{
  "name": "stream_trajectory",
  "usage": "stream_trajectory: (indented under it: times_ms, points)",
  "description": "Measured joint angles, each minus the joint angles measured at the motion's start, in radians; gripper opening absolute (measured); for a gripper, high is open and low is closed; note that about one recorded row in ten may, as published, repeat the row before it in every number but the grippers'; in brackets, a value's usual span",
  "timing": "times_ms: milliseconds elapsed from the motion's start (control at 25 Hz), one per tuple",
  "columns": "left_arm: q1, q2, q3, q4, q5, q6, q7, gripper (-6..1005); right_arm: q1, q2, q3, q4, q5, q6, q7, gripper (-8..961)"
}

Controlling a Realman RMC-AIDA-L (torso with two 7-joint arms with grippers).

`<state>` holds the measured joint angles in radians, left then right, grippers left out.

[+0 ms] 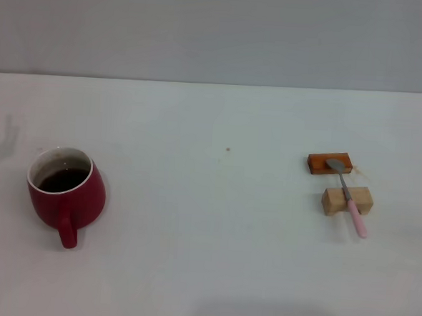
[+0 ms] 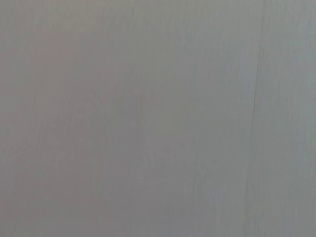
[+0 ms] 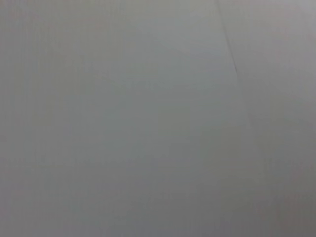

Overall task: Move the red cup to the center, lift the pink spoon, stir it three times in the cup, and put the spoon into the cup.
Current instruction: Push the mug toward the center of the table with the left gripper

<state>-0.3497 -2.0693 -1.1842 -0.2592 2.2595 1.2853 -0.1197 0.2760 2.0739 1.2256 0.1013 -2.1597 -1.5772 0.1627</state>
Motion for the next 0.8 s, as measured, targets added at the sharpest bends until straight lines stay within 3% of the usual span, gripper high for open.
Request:
stream_trajectory:
  times_ms: [800]
  points:
    - [-0.003,0.000,-0.001,0.007,-0.006,-0.004,0.000,778,0.000,-0.002,0.000,-0.002,0.000,-0.006,0.000,760]
